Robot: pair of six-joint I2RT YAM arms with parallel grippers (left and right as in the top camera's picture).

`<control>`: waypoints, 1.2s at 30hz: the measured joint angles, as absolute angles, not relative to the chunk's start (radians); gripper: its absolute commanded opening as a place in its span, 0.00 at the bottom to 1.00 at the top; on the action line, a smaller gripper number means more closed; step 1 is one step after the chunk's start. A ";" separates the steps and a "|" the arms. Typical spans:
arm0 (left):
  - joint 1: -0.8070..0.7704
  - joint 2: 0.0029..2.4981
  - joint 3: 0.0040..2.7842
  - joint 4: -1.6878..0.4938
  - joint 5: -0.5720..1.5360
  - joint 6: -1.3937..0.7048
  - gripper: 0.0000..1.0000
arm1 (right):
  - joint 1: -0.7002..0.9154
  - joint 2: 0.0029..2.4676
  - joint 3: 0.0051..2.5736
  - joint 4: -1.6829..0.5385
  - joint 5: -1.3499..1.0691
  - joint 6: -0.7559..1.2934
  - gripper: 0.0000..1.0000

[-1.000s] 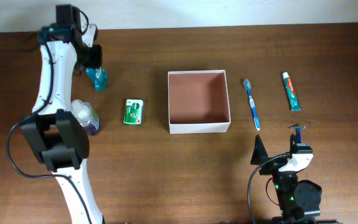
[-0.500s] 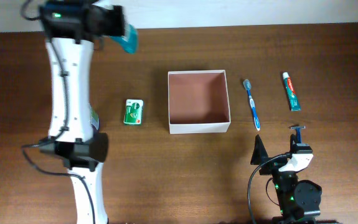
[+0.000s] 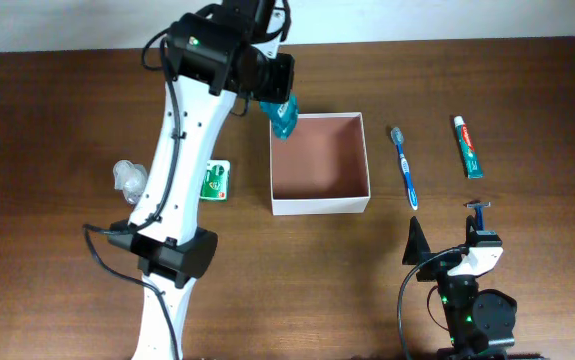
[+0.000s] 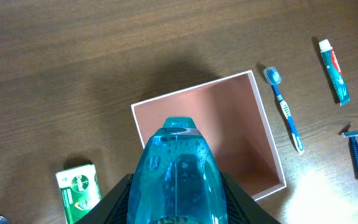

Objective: Pack container
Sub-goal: 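Lift the mouthwash bottle and carry it over the white box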

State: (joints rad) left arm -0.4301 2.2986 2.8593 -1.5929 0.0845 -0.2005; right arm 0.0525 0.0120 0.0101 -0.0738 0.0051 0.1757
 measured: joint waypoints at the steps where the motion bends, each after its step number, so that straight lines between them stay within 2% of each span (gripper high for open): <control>1: -0.435 2.299 2.852 -1.591 0.074 -0.208 0.01 | 0.052 0.012 0.010 -0.074 0.006 0.176 0.98; 18: -0.445 2.447 2.757 -1.567 0.017 -0.319 0.01 | 0.052 0.012 0.010 -0.073 0.005 0.176 0.98; 36: -0.466 2.491 2.756 -1.539 -0.039 -0.413 0.02 | 0.052 0.012 0.010 -0.074 0.005 0.176 0.98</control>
